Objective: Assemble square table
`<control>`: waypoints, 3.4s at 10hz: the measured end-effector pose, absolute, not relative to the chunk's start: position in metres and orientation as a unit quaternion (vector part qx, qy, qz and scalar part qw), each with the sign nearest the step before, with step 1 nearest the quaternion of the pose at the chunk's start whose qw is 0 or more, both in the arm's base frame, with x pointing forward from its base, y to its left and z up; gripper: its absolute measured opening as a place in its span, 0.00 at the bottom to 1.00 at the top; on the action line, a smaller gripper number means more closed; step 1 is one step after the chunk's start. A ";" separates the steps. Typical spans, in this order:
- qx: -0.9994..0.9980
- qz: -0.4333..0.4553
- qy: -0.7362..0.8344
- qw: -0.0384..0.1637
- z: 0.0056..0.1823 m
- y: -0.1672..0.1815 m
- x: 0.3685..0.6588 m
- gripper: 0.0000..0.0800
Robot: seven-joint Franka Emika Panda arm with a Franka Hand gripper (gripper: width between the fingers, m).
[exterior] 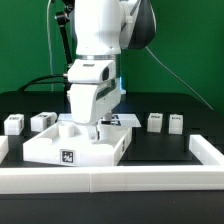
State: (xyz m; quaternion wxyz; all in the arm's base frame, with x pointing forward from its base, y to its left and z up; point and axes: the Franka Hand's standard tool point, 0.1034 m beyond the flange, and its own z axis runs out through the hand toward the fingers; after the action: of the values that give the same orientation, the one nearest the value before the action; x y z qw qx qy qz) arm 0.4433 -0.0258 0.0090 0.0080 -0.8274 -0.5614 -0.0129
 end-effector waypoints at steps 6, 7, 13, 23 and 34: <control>-0.827 -0.013 -0.561 0.008 0.009 -0.026 0.443 0.07; -0.827 -0.013 -0.561 0.008 0.009 -0.026 0.443 0.07; -0.786 -0.010 -0.618 0.004 0.009 -0.023 0.444 0.07; -0.729 -0.003 -0.684 0.002 0.009 0.016 0.461 0.07; -0.712 0.004 -0.702 0.008 0.010 0.084 0.495 0.07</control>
Offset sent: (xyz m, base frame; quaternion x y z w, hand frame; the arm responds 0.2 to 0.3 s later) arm 0.0000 0.0000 0.0000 0.0000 0.0000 0.0000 1.0000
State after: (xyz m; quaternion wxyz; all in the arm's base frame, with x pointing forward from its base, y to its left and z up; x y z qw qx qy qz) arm 0.4953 0.0840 0.0096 0.0083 -0.7123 -0.7018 0.0042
